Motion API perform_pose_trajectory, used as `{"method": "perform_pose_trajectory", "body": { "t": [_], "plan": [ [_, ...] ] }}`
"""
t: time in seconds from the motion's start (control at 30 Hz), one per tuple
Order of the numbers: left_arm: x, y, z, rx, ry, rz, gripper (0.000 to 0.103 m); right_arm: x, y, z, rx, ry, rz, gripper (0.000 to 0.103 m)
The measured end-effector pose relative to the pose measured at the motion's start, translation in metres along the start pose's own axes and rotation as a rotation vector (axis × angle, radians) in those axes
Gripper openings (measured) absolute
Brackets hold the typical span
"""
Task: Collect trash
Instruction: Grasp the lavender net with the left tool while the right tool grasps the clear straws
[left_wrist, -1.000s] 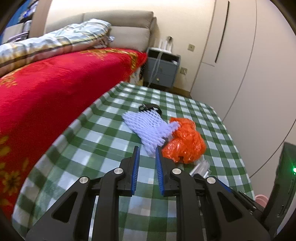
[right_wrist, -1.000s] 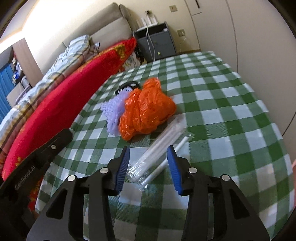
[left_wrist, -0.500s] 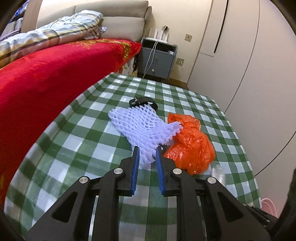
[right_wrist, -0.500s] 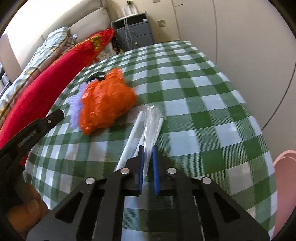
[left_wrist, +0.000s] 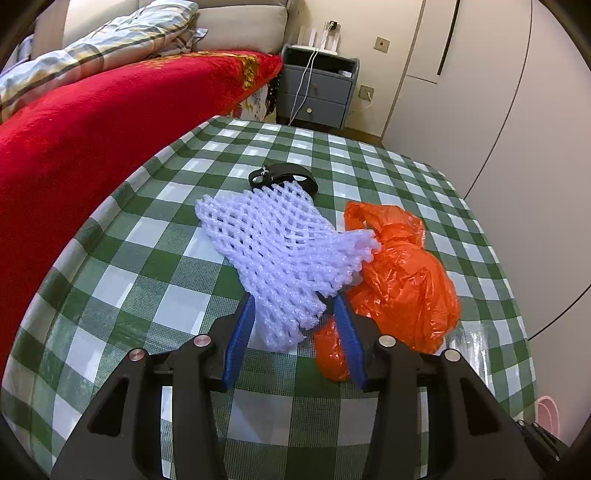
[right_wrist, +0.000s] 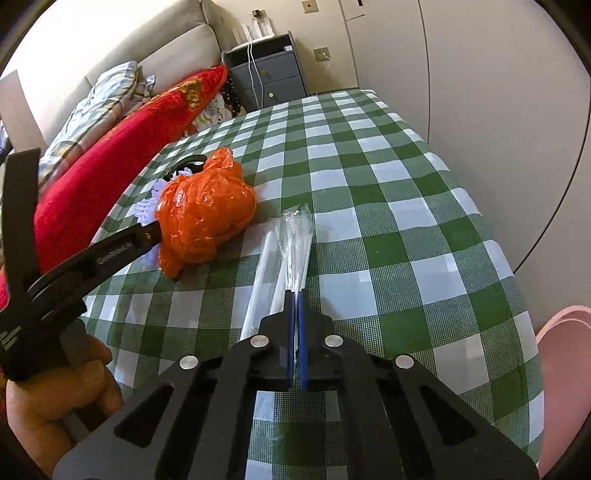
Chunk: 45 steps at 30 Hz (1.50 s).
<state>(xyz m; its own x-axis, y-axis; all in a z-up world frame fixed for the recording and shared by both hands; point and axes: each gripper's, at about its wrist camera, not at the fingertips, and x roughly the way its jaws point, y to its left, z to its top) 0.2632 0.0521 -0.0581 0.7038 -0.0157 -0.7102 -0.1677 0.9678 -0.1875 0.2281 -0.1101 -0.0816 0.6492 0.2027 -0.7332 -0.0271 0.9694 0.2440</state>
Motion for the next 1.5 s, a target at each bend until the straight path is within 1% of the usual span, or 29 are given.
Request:
{"method": "perform_pose_trajectory", "body": {
  "t": [0.03, 0.07, 0.1, 0.13, 0.23, 0.4, 0.63, 0.73, 0.9, 1.03, 1.3, 1.5],
  "plan": [
    [0.000, 0.001, 0.000, -0.005, 0.000, 0.002, 0.030, -0.001, -0.001, 0.000, -0.001, 0.000, 0.004, 0.002],
    [0.000, 0.003, -0.001, -0.011, 0.005, 0.004, 0.022, -0.003, -0.001, 0.000, 0.000, -0.003, 0.010, 0.001],
    [0.000, 0.004, -0.001, -0.016, 0.007, 0.006, 0.016, -0.004, -0.001, -0.001, -0.001, -0.005, 0.012, 0.001],
    [-0.003, 0.006, -0.002, -0.028, 0.002, 0.004, 0.012, -0.007, -0.002, -0.001, -0.005, -0.009, 0.011, 0.001],
    [-0.011, 0.008, -0.004, -0.040, -0.013, 0.000, 0.011, -0.018, -0.003, 0.000, -0.013, -0.024, 0.018, 0.001],
    [-0.044, 0.011, -0.008, -0.042, -0.055, 0.000, 0.011, -0.044, -0.004, 0.000, -0.040, -0.058, 0.018, 0.001],
    [-0.095, 0.015, -0.014, -0.035, -0.136, -0.010, 0.011, -0.098, -0.006, -0.003, -0.107, -0.123, 0.006, 0.001],
    [-0.115, 0.019, -0.018, -0.039, -0.159, -0.018, 0.011, -0.119, -0.009, -0.003, -0.111, -0.145, 0.005, 0.001],
    [-0.144, 0.011, -0.035, 0.002, -0.187, -0.026, 0.011, -0.158, -0.013, -0.007, -0.127, -0.197, 0.006, 0.001],
    [-0.169, 0.005, -0.051, 0.040, -0.223, -0.034, 0.011, -0.181, -0.018, -0.011, -0.132, -0.220, 0.006, 0.001],
    [-0.195, -0.001, -0.075, 0.070, -0.223, -0.080, 0.011, -0.223, -0.025, -0.024, -0.149, -0.261, 0.006, 0.001],
    [-0.210, -0.008, -0.094, 0.082, -0.220, -0.135, 0.011, -0.246, -0.027, -0.035, -0.160, -0.283, 0.005, 0.001]
  ]
}}
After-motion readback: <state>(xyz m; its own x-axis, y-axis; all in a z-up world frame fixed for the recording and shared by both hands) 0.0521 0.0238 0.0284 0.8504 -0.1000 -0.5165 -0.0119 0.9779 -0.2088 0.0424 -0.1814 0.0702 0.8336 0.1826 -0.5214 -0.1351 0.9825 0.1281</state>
